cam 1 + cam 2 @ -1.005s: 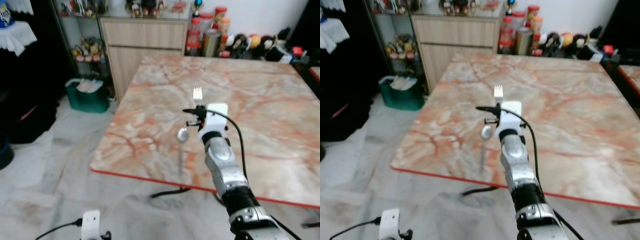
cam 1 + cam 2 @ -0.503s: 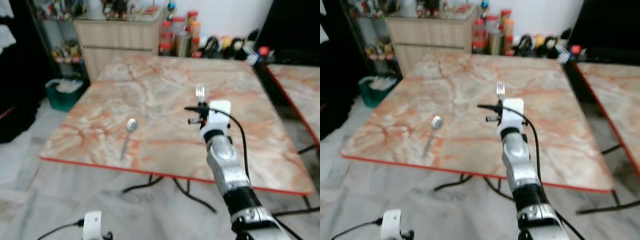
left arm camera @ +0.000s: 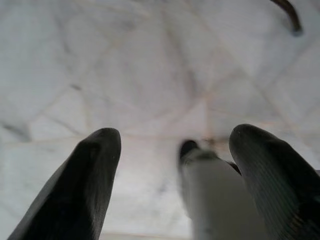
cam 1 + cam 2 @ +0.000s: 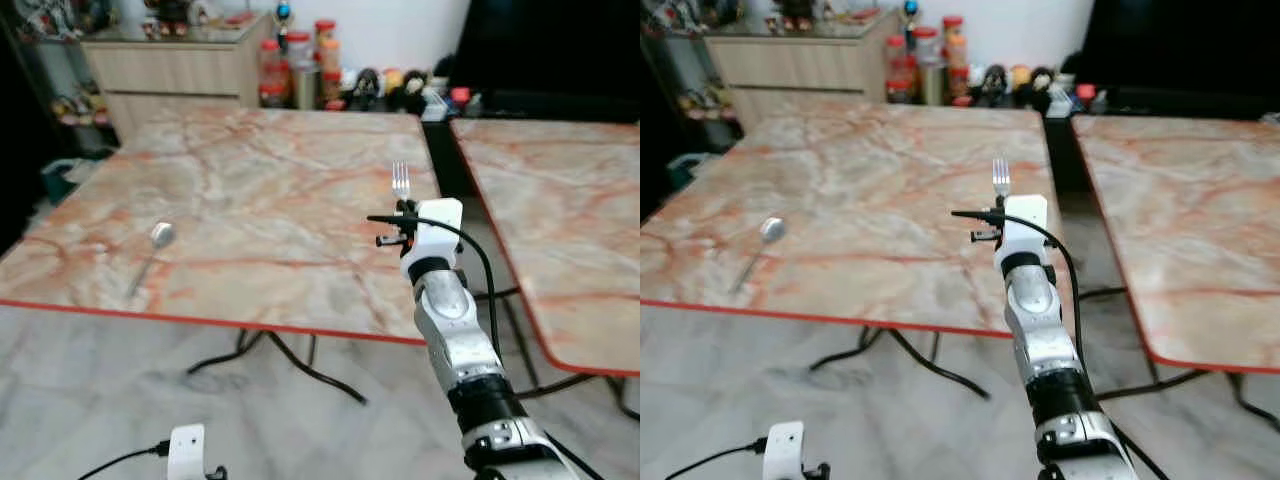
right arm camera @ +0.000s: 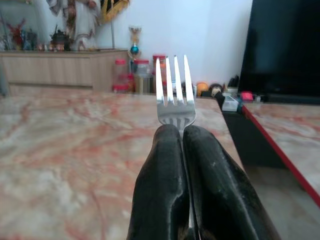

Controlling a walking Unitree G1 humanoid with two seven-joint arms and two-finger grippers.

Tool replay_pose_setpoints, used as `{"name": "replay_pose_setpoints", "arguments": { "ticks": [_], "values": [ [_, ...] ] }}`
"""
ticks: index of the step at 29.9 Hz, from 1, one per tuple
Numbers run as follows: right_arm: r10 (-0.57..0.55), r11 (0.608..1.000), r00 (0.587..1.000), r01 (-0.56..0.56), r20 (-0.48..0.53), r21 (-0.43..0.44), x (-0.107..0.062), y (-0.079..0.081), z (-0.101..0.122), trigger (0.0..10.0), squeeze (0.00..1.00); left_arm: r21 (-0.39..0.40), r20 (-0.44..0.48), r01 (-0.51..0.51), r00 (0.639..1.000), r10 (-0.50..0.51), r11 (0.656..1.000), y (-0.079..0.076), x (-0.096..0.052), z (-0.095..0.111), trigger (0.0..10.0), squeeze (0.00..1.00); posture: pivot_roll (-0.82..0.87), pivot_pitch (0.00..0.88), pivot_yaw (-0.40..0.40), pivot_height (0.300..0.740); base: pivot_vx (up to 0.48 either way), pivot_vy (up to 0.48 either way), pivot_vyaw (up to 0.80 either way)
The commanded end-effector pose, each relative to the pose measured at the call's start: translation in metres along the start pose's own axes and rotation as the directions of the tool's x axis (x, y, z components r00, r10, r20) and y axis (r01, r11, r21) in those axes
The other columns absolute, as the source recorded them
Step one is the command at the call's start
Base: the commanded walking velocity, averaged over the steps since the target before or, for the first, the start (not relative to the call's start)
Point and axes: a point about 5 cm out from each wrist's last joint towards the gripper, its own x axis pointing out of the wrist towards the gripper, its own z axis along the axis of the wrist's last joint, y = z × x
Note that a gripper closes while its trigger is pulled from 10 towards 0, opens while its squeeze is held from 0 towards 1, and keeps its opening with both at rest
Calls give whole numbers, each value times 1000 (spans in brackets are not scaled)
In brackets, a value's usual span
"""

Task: Setting the table

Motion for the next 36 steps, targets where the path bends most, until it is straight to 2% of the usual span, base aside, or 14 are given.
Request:
{"name": "replay_pose_setpoints", "arguments": {
  "ticks": [1, 20, 27, 36],
  "values": [
    [28, 1000, 999, -28, 35, -2, 2, 7, 9, 10000, 0, 19, 0, -3, 1000, 3, 1000, 2, 0, 0, 10000, 0, -57, 0, -2, 740, 0, -480, 0],
    [37, 999, 999, -37, 34, -1, 0, 10, 8, 10000, 0, 39, 3, 2, 1000, -3, 999, 2, 0, 2, 10000, 0, -53, 0, 5, 740, 0, -480, 0],
    [53, 999, 998, -53, 34, 8, -1, 16, 8, 10000, 0, 38, 5, -1, 1000, 1, 999, 4, 0, 3, 10000, 0, -55, 0, 14, 740, 0, -480, 0],
    [47, 999, 998, -47, 28, 10, -3, 14, 5, 10000, 0, 43, 2, 1, 1000, -1, 999, 4, 0, 2, 10000, 0, -61, 0, 19, 740, 0, -480, 0]
  ]
}}
